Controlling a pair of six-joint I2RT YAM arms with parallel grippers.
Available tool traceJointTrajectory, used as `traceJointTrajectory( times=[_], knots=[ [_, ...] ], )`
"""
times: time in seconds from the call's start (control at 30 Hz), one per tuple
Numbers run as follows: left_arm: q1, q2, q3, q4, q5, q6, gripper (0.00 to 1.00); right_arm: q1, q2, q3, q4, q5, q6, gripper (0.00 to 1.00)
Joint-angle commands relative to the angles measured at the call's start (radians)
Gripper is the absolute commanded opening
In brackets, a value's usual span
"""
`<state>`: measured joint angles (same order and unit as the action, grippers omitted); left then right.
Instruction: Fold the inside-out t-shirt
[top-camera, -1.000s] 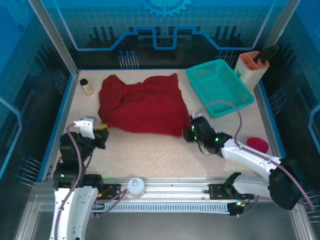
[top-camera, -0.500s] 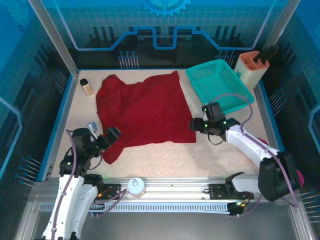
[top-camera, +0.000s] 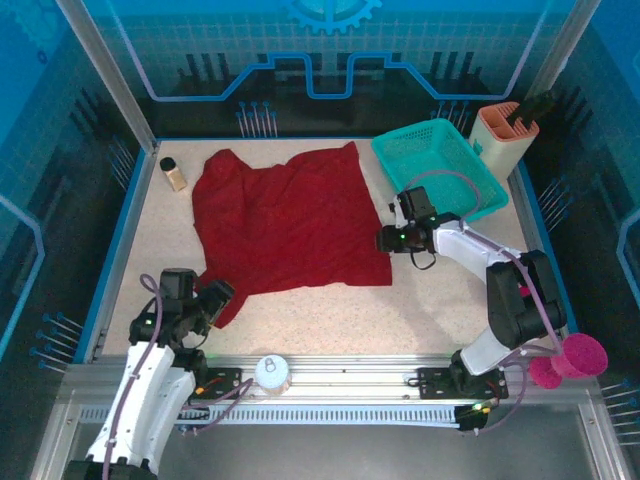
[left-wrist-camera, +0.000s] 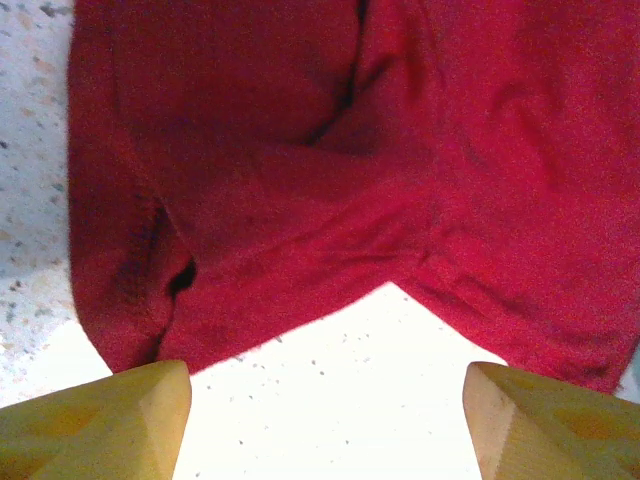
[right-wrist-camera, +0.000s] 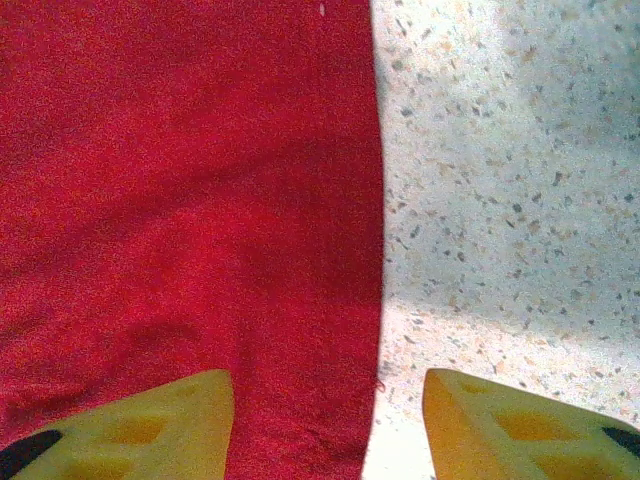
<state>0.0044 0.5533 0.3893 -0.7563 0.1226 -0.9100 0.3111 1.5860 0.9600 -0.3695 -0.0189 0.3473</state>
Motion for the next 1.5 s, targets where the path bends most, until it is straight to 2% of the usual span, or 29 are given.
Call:
traceJointTrajectory(
  times=[0.0, 0.27, 0.4, 0.53, 0.63, 0.73, 0.77, 0.83, 0.87, 0.93, 1.0, 1.1, 1.17, 1.23, 1.3, 1.37, 1.47],
  knots=[
    [-0.004, 0.061, -0.023, 0.060, -0.039, 0.036, 0.72, -0.018, -0.007, -0.048, 0.053, -0.055, 0.025, 0.54],
    [-0.004, 0.134, -0.034, 0.176, -0.085, 0.099, 0.66, -0.092, 0.052, -0.096, 0.098, -0.171, 0.067, 0.48],
    [-0.004, 0.179, -0.061, 0.249, -0.076, 0.074, 0.62, -0.097, 0.055, -0.097, 0.085, -0.259, 0.006, 0.52],
    [-0.004, 0.196, -0.051, 0.275, -0.107, 0.121, 0.59, -0.097, 0.071, -0.102, 0.046, -0.258, -0.007, 0.60],
    [-0.004, 0.207, -0.035, 0.293, -0.115, 0.168, 0.47, -0.098, 0.046, -0.118, 0.010, -0.248, -0.003, 0.60],
    [-0.004, 0.218, -0.026, 0.297, -0.131, 0.200, 0.43, -0.097, 0.031, -0.138, -0.009, -0.236, 0.003, 0.59],
    [-0.004, 0.221, -0.026, 0.300, -0.136, 0.206, 0.38, -0.096, 0.034, -0.138, -0.016, -0.236, -0.002, 0.57],
    [-0.004, 0.227, -0.033, 0.316, -0.131, 0.213, 0.38, -0.094, 0.032, -0.138, -0.025, -0.240, -0.009, 0.52],
    [-0.004, 0.230, -0.037, 0.323, -0.126, 0.215, 0.43, -0.091, 0.027, -0.137, -0.028, -0.242, -0.007, 0.51],
    [-0.004, 0.236, -0.041, 0.327, -0.121, 0.221, 0.65, -0.087, 0.019, -0.138, -0.029, -0.258, -0.010, 0.48],
    [-0.004, 0.245, -0.038, 0.314, -0.133, 0.222, 0.71, -0.080, 0.015, -0.136, -0.033, -0.269, -0.009, 0.43],
    [-0.004, 0.260, -0.030, 0.310, -0.153, 0.221, 0.72, -0.071, 0.022, -0.132, -0.040, -0.281, -0.010, 0.41],
    [-0.004, 0.283, -0.023, 0.310, -0.168, 0.220, 0.71, -0.065, 0.028, -0.132, -0.044, -0.280, -0.010, 0.38],
    [-0.004, 0.312, -0.018, 0.324, -0.170, 0.225, 0.67, -0.059, 0.026, -0.133, -0.044, -0.283, -0.008, 0.32],
    [-0.004, 0.336, -0.014, 0.348, -0.160, 0.231, 0.61, -0.057, 0.021, -0.134, -0.040, -0.302, -0.007, 0.15],
    [-0.004, 0.349, -0.010, 0.365, -0.148, 0.238, 0.56, -0.057, 0.014, -0.135, -0.036, -0.318, -0.007, 0.04],
    [-0.004, 0.349, 0.003, 0.367, -0.149, 0.253, 0.42, -0.058, -0.016, -0.141, -0.033, -0.323, -0.001, 0.00]
  ],
)
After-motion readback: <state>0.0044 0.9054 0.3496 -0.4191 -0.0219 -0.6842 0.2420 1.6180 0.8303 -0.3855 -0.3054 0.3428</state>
